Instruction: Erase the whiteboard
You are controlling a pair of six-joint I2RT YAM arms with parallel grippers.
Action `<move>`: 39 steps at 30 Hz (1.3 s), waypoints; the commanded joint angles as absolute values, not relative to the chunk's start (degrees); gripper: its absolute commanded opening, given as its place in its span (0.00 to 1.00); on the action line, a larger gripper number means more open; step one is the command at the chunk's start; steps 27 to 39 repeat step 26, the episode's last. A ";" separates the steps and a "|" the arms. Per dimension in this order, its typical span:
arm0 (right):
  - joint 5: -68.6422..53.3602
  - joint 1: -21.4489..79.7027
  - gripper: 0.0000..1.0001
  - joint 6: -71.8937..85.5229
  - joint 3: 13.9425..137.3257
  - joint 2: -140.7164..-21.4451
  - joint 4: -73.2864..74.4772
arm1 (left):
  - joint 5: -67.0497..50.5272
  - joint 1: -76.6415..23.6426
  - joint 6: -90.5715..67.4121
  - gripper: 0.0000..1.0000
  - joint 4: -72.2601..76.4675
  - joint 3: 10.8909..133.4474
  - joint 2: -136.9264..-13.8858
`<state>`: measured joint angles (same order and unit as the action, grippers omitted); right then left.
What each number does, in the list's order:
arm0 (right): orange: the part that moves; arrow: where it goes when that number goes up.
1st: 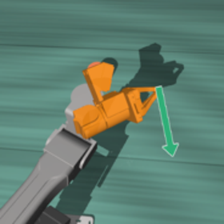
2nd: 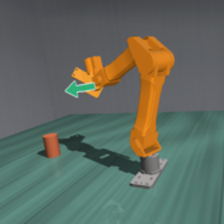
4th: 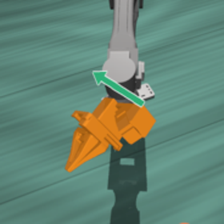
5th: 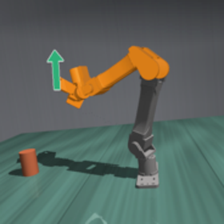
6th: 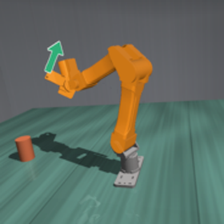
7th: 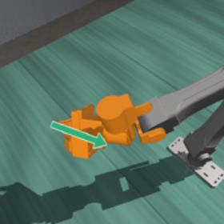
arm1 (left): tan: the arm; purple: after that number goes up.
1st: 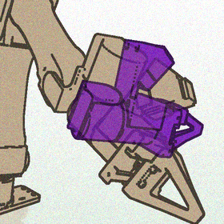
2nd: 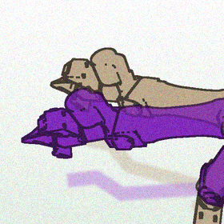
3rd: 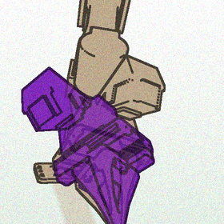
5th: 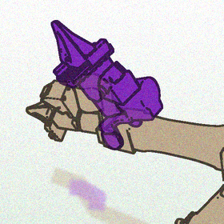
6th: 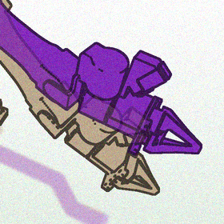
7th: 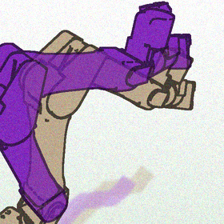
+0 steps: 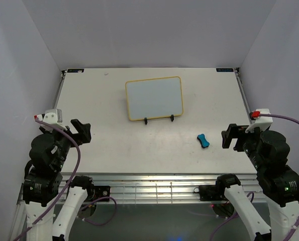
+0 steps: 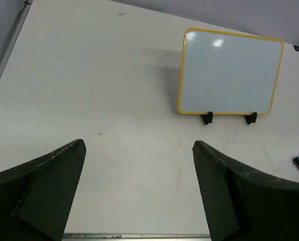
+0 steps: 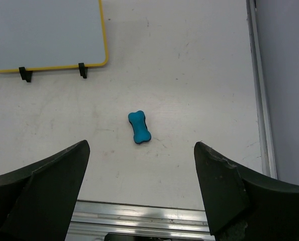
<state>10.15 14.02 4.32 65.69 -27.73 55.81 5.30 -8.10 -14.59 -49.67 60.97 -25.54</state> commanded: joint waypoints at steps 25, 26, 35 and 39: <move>9.85 14.68 0.90 3.60 67.76 -24.61 58.71 | 6.68 -9.23 -11.16 0.98 -52.91 61.52 -23.99; 9.84 14.59 0.90 3.69 67.85 -24.61 58.88 | 7.11 -9.32 -10.99 0.98 -52.91 61.70 -24.26; 9.84 14.59 0.90 3.69 67.85 -24.61 58.88 | 7.11 -9.32 -10.99 0.98 -52.91 61.70 -24.26; 9.84 14.59 0.90 3.69 67.85 -24.61 58.88 | 7.11 -9.32 -10.99 0.98 -52.91 61.70 -24.26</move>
